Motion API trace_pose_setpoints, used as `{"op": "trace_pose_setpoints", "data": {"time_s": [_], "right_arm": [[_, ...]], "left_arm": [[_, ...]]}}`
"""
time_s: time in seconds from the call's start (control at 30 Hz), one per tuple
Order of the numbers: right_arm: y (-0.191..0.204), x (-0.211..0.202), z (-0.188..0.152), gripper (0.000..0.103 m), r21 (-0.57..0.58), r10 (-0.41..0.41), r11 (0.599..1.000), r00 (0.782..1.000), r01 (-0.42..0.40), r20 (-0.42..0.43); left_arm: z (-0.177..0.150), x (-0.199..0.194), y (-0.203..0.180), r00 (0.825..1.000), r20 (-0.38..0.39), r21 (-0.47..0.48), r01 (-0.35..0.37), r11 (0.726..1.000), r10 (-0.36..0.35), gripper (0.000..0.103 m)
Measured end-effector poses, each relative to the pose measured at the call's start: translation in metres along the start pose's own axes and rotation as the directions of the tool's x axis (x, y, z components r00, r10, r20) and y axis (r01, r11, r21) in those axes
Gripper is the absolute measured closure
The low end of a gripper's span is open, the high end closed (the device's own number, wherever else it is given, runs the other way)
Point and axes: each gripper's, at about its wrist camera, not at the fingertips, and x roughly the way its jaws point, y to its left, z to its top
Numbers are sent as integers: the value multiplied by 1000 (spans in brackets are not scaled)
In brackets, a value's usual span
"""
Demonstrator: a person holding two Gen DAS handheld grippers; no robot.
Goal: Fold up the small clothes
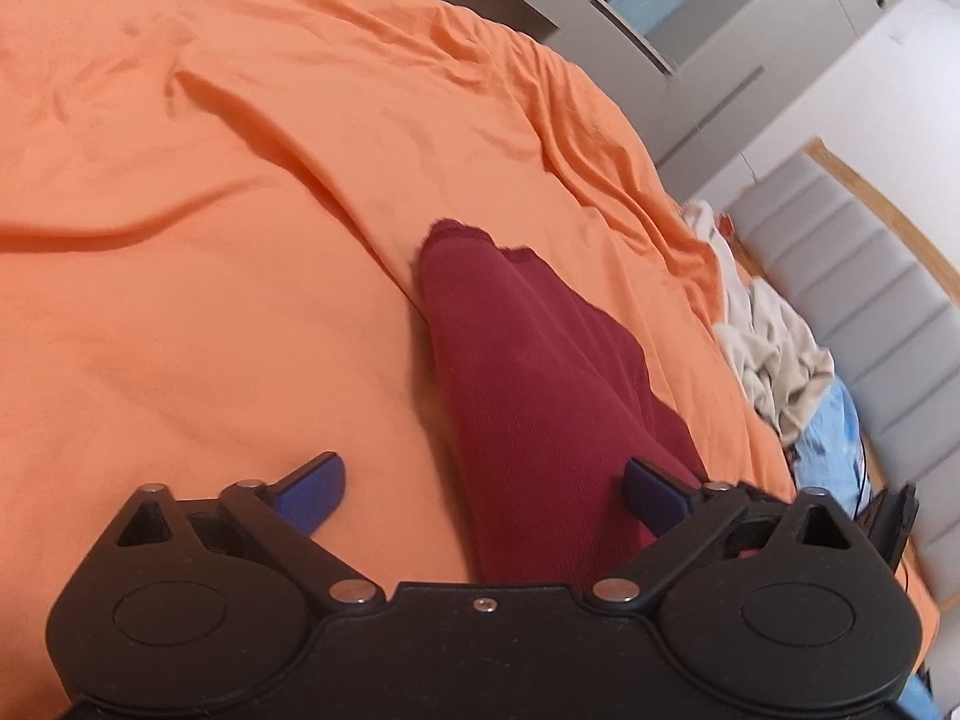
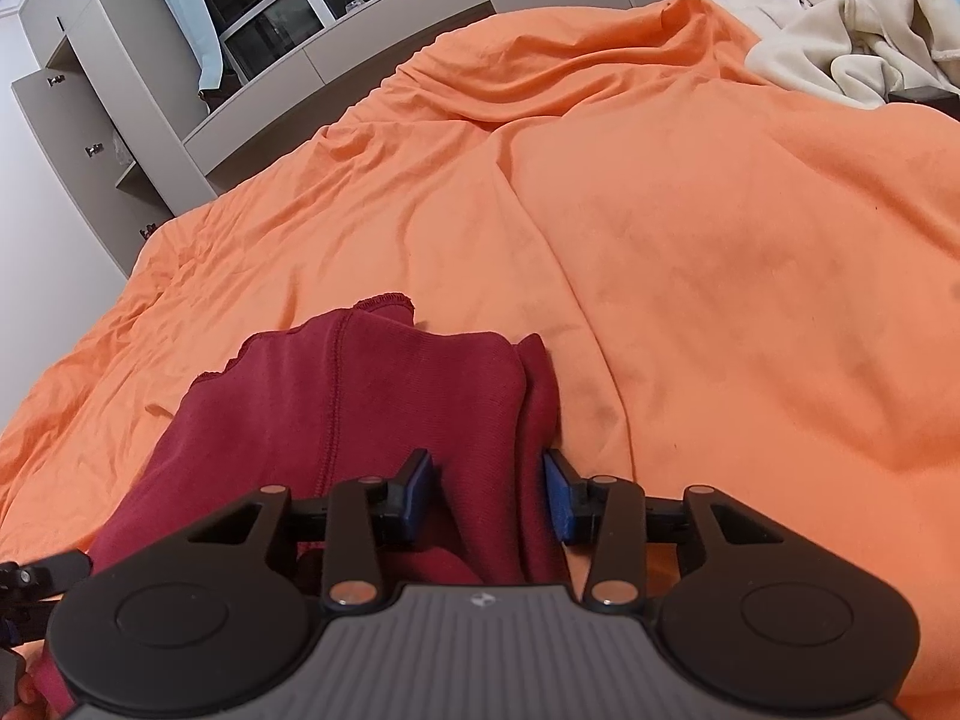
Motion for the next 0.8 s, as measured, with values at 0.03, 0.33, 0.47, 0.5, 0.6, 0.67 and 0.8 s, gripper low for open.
{"op": "trace_pose_setpoints", "data": {"time_s": [0.03,0.33,0.47,0.5,0.6,0.67,0.8], "right_arm": [[0,0,0,57,-1,-1,1000,1000,1,0],[1,0,-1,61,-10,-7,1000,1000,7,2],[6,-3,-1,74,-42,-4,999,1000,5,13],[9,-4,-1,78,-52,-7,999,1000,8,17],[15,-9,3,84,-71,-10,997,999,13,40],[19,-14,6,86,-78,-6,997,998,10,62],[34,-25,13,87,-111,13,994,994,-1,106]], "left_arm": [[-1,0,0,1000,-6,7,9,1000,-9,13],[-4,3,-1,999,-24,16,39,999,-39,37],[-4,3,-1,998,-29,7,53,999,-53,43],[-4,3,-1,998,-31,3,58,998,-58,46],[-4,2,-4,998,-34,9,59,998,-58,51],[-3,2,-7,998,-35,23,52,998,-52,54],[0,-1,-16,999,-28,59,37,998,-35,65]]}}
